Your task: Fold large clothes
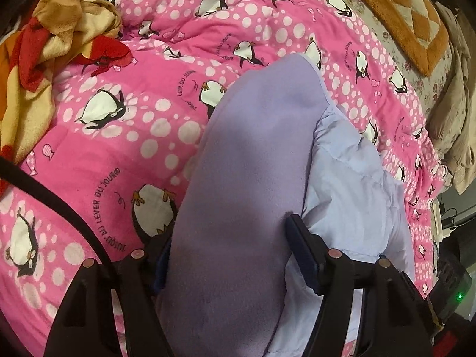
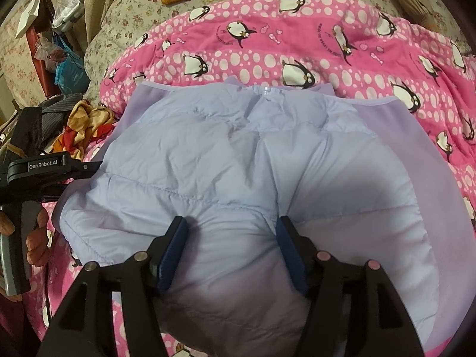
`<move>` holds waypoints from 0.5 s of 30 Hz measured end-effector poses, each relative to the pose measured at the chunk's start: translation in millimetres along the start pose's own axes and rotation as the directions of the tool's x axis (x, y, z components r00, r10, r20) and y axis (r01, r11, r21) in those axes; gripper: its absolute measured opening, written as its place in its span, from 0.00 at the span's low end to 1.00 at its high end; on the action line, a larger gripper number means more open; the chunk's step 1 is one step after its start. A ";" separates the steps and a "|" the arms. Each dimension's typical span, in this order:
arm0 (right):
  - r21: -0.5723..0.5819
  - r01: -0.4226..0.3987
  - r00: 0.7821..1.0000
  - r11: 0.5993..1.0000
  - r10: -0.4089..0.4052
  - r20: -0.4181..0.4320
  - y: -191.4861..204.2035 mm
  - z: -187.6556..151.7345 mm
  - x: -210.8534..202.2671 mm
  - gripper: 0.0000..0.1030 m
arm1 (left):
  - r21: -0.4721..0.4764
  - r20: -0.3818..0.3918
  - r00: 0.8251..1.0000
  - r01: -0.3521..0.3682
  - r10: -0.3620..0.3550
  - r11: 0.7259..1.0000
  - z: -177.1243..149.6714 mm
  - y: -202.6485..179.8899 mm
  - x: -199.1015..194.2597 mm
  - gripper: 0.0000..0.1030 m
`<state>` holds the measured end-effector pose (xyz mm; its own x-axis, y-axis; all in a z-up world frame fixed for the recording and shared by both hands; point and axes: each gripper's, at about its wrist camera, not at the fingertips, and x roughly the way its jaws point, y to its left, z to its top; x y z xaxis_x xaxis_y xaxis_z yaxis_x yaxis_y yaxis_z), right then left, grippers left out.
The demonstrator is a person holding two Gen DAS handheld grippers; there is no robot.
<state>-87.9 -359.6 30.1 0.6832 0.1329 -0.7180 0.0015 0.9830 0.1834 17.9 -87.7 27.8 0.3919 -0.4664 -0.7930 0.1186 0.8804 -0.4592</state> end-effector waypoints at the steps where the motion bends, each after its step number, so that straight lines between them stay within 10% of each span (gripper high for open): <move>1: 0.000 0.000 1.000 1.000 0.000 0.000 -0.3 -0.1 -0.1 0.64 | 0.002 0.001 1.000 -0.001 0.001 1.000 0.0 -0.1 0.3 0.39; 5: 0.000 0.001 1.000 1.000 -0.001 0.001 -0.1 -0.1 0.0 0.64 | 0.008 0.000 1.000 0.004 -0.004 1.000 0.3 -0.9 1.6 0.39; 10: -0.008 0.003 1.000 1.000 -0.003 0.000 2.7 -1.0 0.4 0.67 | 0.025 -0.006 0.997 0.079 -0.079 0.997 0.4 -8.6 -8.0 0.00; 15: 0.026 -0.024 1.000 0.999 0.024 -0.011 -2.5 4.0 -3.5 0.65 | 0.120 0.054 0.993 0.103 -0.110 0.987 -0.9 -32.0 -36.0 0.00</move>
<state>-87.3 -363.0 34.8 0.6751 0.1576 -0.7207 0.0043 0.9761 0.2175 -0.8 -99.2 70.7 0.4248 -0.5549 -0.7153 0.2669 0.8318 -0.4867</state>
